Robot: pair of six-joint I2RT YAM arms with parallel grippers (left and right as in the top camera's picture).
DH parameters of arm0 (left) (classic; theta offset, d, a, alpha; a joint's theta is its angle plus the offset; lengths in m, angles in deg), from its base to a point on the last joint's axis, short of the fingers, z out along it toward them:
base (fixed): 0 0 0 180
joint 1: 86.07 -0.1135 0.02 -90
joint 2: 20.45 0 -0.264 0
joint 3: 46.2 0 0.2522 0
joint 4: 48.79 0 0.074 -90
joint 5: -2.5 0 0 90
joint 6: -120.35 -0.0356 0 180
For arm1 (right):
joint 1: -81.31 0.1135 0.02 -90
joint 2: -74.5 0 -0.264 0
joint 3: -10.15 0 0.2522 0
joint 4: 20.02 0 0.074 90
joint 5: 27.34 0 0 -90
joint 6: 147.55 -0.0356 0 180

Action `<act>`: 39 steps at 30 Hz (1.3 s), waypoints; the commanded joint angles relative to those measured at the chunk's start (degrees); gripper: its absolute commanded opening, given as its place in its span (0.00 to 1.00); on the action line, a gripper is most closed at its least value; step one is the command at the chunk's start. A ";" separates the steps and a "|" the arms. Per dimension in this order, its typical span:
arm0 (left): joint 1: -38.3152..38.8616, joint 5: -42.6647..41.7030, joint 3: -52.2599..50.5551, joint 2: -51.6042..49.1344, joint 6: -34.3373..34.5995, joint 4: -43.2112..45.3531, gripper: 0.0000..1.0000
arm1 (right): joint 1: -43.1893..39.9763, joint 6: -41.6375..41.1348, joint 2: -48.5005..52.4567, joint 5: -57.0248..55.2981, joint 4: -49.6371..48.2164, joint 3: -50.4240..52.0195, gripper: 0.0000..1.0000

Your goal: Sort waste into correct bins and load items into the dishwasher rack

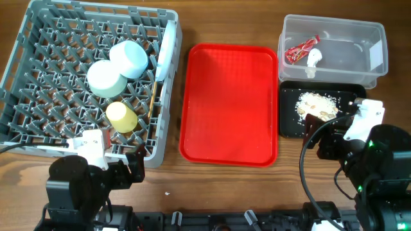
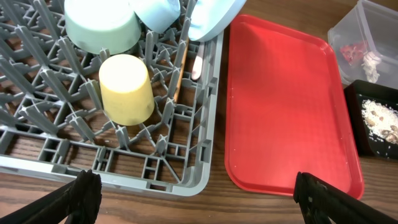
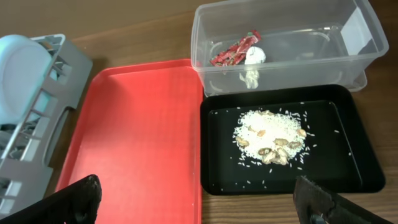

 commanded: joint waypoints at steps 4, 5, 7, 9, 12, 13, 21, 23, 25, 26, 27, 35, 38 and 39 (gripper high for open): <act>0.22 -0.52 -0.37 0.20 -0.70 -0.04 1.00 | 2.86 5.35 -17.38 1.14 -21.40 18.03 1.00; 0.22 -0.52 -0.37 0.20 -0.70 -0.02 1.00 | 3.52 5.35 -21.07 1.16 -25.73 22.10 1.00; 0.22 -0.52 -0.37 0.20 -0.70 -0.04 1.00 | 4.22 5.29 -29.38 1.53 -35.04 30.99 1.00; 0.22 -0.52 -0.37 0.20 -0.70 -0.02 1.00 | 4.57 5.38 -35.50 2.01 -44.41 38.69 0.99; 0.22 -0.52 -0.37 0.20 -0.70 -0.02 1.00 | 4.66 5.60 -36.79 1.97 -55.98 46.18 1.00; 0.22 -0.52 -0.37 0.20 -0.70 -0.02 1.00 | 4.63 5.86 -36.85 1.97 -58.69 47.76 1.00; 0.22 -0.52 -0.37 0.20 -0.70 -0.02 1.00 | 4.61 11.30 -36.87 1.38 -69.05 58.21 1.00; 0.22 -0.52 -0.37 0.20 -0.70 -0.02 1.00 | 4.59 13.35 -36.89 1.53 -63.89 58.18 1.00; 0.22 -0.52 -0.37 0.20 -0.70 -0.02 1.00 | 4.50 13.27 -36.89 1.36 -59.10 58.18 1.00; 0.22 -0.52 -0.37 0.20 -0.70 -0.02 1.00 | 4.31 13.05 -36.89 1.49 -56.85 58.18 1.00; 0.22 -0.52 -0.37 0.20 -0.70 -0.04 1.00 | 3.96 13.22 -36.87 1.97 -56.81 58.18 1.00; 0.22 -0.52 -0.37 0.20 -0.70 -0.02 1.00 | 3.23 13.18 -36.85 1.97 -56.83 58.18 1.00; 0.22 -0.52 -0.37 0.20 -0.70 -0.02 1.00 | 3.23 13.18 -36.83 1.97 -56.83 58.18 1.00; 0.22 -0.52 -0.37 0.20 -0.70 -0.02 1.00 | 3.23 13.18 -36.83 1.97 -56.83 58.18 1.00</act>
